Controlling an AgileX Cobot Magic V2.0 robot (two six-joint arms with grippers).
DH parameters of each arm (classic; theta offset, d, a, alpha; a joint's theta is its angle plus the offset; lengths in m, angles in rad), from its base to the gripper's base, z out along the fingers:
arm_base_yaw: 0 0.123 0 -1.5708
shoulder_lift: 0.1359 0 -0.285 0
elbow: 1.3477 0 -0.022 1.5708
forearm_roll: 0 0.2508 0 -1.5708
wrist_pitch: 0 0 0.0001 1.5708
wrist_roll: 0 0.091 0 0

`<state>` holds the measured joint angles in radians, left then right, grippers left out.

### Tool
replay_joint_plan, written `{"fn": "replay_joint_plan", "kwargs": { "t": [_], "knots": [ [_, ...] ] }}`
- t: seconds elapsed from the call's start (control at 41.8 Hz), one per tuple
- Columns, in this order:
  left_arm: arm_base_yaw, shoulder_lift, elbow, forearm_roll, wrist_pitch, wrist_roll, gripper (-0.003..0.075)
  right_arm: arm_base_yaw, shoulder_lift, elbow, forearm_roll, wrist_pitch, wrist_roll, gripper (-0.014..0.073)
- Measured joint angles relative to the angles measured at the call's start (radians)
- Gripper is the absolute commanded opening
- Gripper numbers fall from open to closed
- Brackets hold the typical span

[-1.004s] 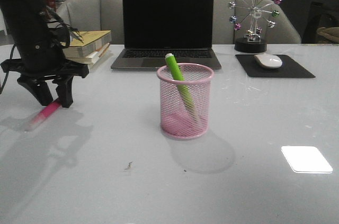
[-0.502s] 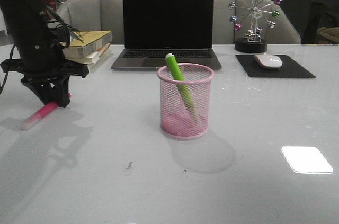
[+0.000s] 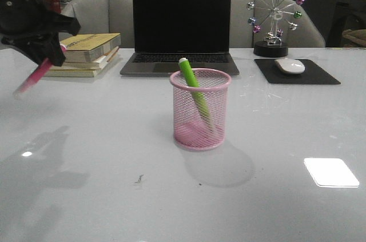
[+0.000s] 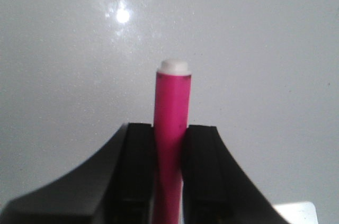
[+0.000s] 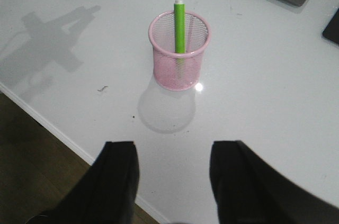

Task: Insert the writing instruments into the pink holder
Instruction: 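Carry the pink marker upright over the pink mesh holder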

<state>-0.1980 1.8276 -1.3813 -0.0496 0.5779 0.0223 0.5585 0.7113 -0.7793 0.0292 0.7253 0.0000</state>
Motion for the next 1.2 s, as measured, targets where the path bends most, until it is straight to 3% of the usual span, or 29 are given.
{"fn": "replay_joint_plan", "kwargs": {
  "t": [0.382,0.645,0.956,1.195],
  "knots": [
    [-0.032,-0.401,0.466,0.000,-0.483,0.000,0.0091,0.000,0.000,0.000,0.000,0.000,0.000,0.0435],
    [-0.204,-0.521,0.705,0.000,-0.907,0.000,0.0091,0.000,0.000,0.000,0.000,0.000,0.000,0.0435],
    [-0.436,-0.420,0.733,0.000,-1.392,0.000,0.0091,0.000,0.000,0.000,0.000,0.000,0.000,0.0435],
    [-0.535,-0.223,0.657,0.000,-1.568,0.000,0.0091,0.000,0.000,0.000,0.000,0.000,0.000,0.0435]
  ]
}}
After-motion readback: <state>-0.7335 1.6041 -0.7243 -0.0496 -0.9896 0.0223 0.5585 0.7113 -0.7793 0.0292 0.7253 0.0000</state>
